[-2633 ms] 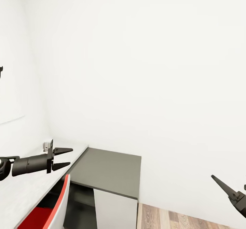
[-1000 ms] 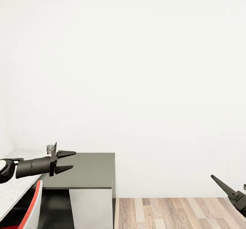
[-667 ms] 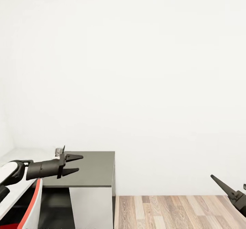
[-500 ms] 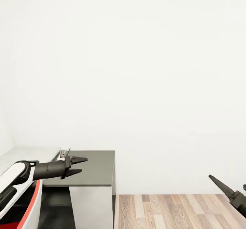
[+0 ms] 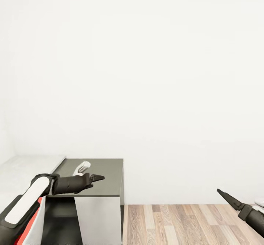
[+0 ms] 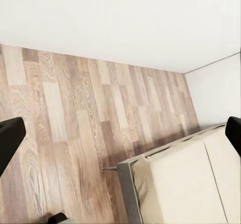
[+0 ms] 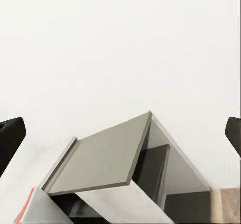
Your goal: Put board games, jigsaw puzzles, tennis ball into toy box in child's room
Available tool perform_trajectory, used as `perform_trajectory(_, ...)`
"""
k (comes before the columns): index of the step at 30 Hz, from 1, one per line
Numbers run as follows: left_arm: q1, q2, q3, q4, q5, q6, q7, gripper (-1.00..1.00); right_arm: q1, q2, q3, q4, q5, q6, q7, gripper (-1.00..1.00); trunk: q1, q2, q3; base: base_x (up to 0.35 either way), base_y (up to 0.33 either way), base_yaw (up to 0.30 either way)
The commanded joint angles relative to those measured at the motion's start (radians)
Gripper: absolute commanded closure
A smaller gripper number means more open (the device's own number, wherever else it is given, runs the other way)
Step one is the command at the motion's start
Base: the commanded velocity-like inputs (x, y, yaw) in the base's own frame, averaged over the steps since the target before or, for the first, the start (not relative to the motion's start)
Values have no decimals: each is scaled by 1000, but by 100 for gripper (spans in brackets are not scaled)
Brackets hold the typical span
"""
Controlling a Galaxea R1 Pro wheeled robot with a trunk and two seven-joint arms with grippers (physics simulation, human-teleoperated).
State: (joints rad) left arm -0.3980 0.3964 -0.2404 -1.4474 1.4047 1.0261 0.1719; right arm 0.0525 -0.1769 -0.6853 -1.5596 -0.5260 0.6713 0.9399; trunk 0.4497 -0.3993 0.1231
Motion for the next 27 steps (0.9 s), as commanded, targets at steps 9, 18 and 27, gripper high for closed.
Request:
perform_trajectory(9,0,-34,-11,107,-155,-11,22,-100,-16,-3,151,39,8,7,-237,-100,0,-1,-15,0,0,0)
perform_trajectory(18,1,-109,-61,324,-331,-60,22,-100,-33,8,294,150,86,-3,-388,-100,0,-1,-30,0,0,0)
perform_trajectory(27,1,-169,-205,740,-524,-410,12,-100,-34,21,347,435,299,-160,-441,-100,0,-1,-45,0,0,0)
